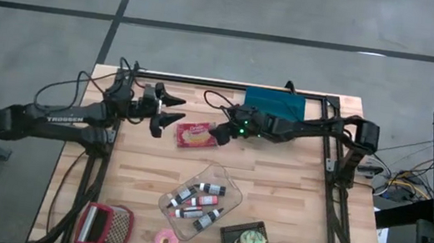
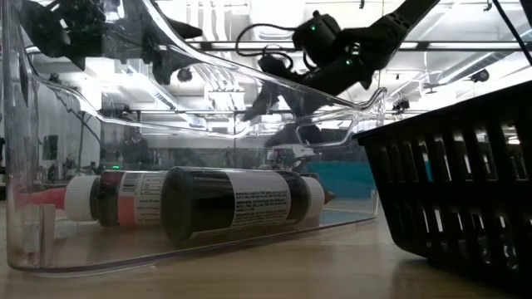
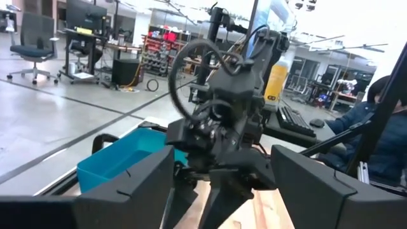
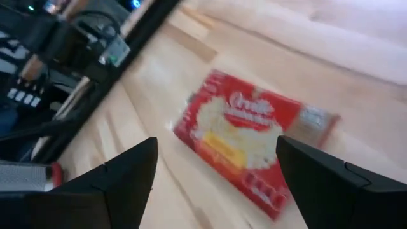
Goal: Pick & Place Food Item
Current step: Put the popcorn bag into the blue bin
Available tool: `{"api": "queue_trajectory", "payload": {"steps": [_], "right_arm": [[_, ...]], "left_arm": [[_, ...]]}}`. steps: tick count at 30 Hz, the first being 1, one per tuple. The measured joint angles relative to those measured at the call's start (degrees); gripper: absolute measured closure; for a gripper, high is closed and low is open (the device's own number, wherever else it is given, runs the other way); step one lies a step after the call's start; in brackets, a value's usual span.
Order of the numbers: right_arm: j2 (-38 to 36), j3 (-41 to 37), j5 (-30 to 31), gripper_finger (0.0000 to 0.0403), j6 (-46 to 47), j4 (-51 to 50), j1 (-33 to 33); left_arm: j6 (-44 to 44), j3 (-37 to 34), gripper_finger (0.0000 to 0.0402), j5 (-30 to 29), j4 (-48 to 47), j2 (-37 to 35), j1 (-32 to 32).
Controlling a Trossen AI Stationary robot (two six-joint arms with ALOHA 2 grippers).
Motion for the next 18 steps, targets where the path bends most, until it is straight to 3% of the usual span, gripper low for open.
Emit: {"api": "queue_trajectory", "payload": {"steps": [18], "right_arm": [[0.2, -0.4, -4.0, 0.0091, 3.8, -11.9, -1.2]], "left_arm": [[-0.4, 0.0, 0.0134, 0.2, 0.0, -0.4, 0.0]]}}
